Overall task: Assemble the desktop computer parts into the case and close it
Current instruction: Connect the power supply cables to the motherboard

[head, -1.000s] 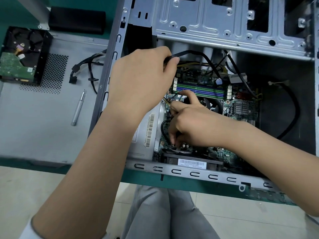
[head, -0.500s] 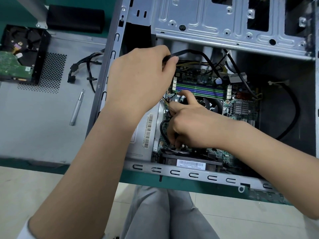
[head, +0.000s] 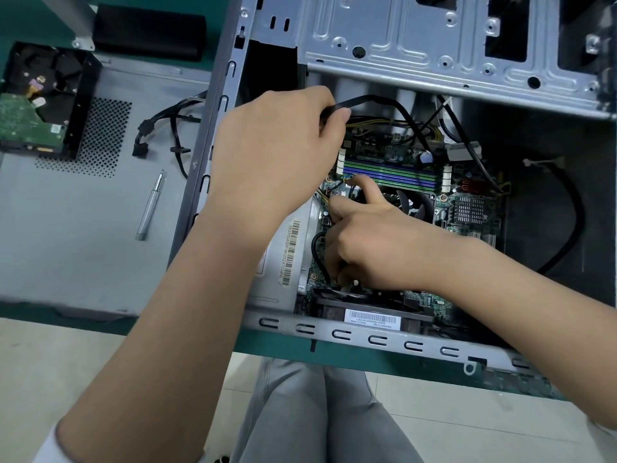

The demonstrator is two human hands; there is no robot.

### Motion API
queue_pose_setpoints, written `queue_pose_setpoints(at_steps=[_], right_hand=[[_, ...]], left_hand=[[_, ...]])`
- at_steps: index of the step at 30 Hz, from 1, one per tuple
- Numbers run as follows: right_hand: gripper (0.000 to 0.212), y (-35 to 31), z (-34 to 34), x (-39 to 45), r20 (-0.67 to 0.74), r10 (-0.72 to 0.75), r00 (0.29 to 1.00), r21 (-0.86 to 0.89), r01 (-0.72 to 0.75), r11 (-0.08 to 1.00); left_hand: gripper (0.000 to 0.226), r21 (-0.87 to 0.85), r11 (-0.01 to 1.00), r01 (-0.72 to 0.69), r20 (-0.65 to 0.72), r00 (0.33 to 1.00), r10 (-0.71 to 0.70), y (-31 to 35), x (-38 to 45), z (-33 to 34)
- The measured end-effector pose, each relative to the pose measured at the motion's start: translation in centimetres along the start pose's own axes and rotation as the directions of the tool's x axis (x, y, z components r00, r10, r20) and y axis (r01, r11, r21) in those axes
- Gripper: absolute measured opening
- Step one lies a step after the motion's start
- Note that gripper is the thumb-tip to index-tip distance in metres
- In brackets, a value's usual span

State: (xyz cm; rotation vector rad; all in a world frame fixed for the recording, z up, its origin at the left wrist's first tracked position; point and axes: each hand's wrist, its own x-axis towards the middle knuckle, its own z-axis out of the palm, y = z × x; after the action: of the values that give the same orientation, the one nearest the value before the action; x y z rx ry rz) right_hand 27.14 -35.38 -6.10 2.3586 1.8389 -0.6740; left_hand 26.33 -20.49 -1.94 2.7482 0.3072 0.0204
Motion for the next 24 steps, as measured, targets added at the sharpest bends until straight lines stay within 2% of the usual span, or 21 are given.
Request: queue_pose_setpoints(at_steps=[10,20,24], right_hand=[[0.015,-0.06,0.01,0.02,0.015,-0.003,1.000,0.022,0.002,1.000],[0.008,-0.45,0.54,0.05,0.016,0.022,1.000,-0.131,-0.019,0.991],[0.008,-0.38,0.29,0.34,0.055,0.036,0.998,-0.083,-0.032,0.996]], left_hand=[[0.033,-0.005,1.000,0.001,0.008,1.000,-0.001,0.05,-0.03,-0.08],[0.033,0.003,1.000,0.001,0.001,1.000,-0.001,-0.01,0.03,-0.04],[0.033,0.019,1.000,-0.009,-0.012,1.000,0.009,0.00,-0.09,-0.02]])
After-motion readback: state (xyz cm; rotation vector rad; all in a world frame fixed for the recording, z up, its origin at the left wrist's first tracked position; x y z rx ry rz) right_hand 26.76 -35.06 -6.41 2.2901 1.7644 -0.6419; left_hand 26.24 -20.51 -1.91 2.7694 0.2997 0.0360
